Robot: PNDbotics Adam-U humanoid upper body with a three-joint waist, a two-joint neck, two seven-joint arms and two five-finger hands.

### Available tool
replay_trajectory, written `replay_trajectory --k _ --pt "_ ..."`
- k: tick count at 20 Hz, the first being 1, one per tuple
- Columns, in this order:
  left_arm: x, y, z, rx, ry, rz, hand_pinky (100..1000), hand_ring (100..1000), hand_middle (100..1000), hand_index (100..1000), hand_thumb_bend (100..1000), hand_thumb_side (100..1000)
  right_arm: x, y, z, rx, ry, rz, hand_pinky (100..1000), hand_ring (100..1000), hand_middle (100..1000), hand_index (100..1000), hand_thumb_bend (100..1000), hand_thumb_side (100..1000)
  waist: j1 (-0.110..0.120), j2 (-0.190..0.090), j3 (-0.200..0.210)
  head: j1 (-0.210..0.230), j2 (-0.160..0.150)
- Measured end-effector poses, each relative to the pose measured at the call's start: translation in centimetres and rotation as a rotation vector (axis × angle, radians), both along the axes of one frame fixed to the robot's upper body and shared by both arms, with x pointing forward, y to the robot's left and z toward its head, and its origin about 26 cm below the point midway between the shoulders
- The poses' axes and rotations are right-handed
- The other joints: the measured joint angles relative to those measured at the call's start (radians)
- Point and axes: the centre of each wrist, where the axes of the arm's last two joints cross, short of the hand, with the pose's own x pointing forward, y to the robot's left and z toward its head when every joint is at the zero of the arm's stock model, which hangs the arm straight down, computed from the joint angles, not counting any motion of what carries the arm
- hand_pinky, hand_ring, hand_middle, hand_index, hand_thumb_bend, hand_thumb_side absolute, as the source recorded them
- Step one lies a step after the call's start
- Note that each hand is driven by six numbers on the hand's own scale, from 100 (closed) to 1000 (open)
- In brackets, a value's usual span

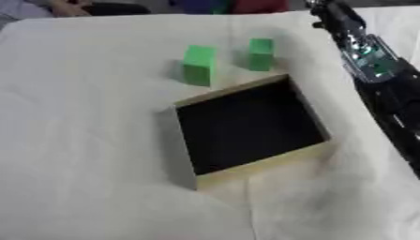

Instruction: Pick up objects on the table and place them in the box.

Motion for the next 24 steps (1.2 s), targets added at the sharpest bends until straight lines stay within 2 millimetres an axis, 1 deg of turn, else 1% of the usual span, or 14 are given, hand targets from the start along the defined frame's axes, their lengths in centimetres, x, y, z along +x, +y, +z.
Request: replay_trajectory --k 4,10,15,19,20,23,24 --pt "0.0 0.0 0.0 0.000 0.000 0.000 812 704 715 913 309 865 0.1 0.6 0.5 -0.145 -0.032 0.035 914 994 932 1000 559 1000 0.000 0.000 0.001 -0.003 0.000" --pt "0.0 0.0 0.0 0.000 0.001 -0.001 811 704 715 913 309 865 0.2 2.1 1.2 -0.298 -0.075 0.085 912 993 940 1000 581 1000 0.000 0.000 0.003 -0.007 0.000" --pt "0.0 0.0 0.0 0.000 0.002 -0.002 811 704 715 912 310 864 0.2 3.1 1.7 -0.447 -0.106 0.130 919 998 944 1000 633 1000 -0.001 0.000 0.007 -0.010 0.000" --pt "0.0 0.0 0.0 0.000 0.002 -0.002 810 703 715 912 311 863 0.2 3.7 1.9 -0.568 -0.092 0.186 926 1000 933 1000 642 814 -0.002 0.000 0.008 -0.011 0.000" --pt "0.0 0.0 0.0 0.000 0.003 -0.002 810 703 715 912 311 863 0.2 3.8 2.0 -0.596 -0.085 0.201 926 999 933 1000 637 786 -0.002 0.000 0.009 -0.012 0.000" --pt "0.0 0.0 0.0 0.000 0.003 -0.003 809 703 715 912 311 862 0.2 3.9 2.3 -0.674 -0.055 0.237 924 993 933 1000 602 695 -0.002 0.000 0.009 -0.012 0.000" --pt "0.0 0.0 0.0 0.001 0.003 -0.003 809 703 715 912 311 861 0.2 4.0 2.5 -0.698 -0.046 0.246 923 992 932 1000 570 657 -0.002 0.000 0.009 -0.012 0.000"
